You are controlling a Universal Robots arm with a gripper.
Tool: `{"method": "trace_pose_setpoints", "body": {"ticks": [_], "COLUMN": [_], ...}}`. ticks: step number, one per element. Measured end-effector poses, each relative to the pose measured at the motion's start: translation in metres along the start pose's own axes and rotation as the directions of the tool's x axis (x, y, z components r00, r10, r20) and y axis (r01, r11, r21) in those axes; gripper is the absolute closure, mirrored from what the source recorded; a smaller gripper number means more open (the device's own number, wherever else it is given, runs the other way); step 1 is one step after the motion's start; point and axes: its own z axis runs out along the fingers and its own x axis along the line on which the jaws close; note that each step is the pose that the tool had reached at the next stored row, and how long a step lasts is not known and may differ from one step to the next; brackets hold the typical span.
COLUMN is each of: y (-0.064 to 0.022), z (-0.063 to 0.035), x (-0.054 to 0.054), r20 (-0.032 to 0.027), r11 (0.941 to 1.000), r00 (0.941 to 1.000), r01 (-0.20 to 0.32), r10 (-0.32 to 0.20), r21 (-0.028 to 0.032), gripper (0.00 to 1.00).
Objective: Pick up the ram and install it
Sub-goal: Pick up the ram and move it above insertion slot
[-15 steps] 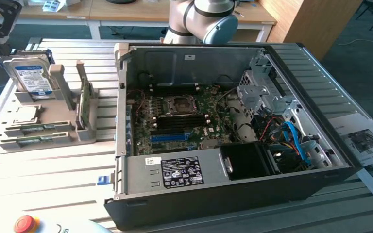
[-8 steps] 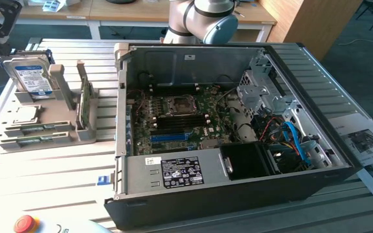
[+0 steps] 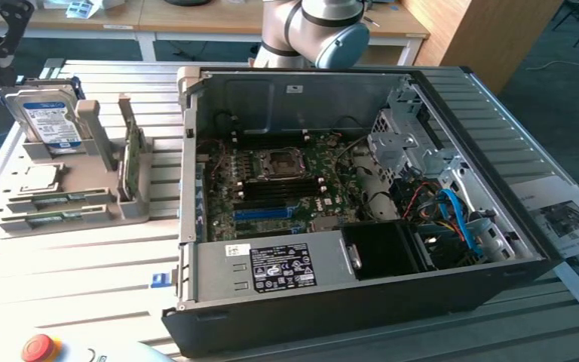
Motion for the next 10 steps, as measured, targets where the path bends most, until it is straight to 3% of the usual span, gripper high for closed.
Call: {"method": "trace_pose_setpoints", "body": {"ticks": [5, 10], "y": [0.0, 0.0], "z": [0.0, 0.0], "x": [0.0, 0.0], "r20": [-0.0022, -0.0051], "r11": [0.9987, 0.9931], "r00": [0.9987, 0.993], "r01": [0.05, 0.118], "r10": [-0.05, -0.118], "r21": [-0.0012, -0.003], "gripper": [0.9, 0.9]}}
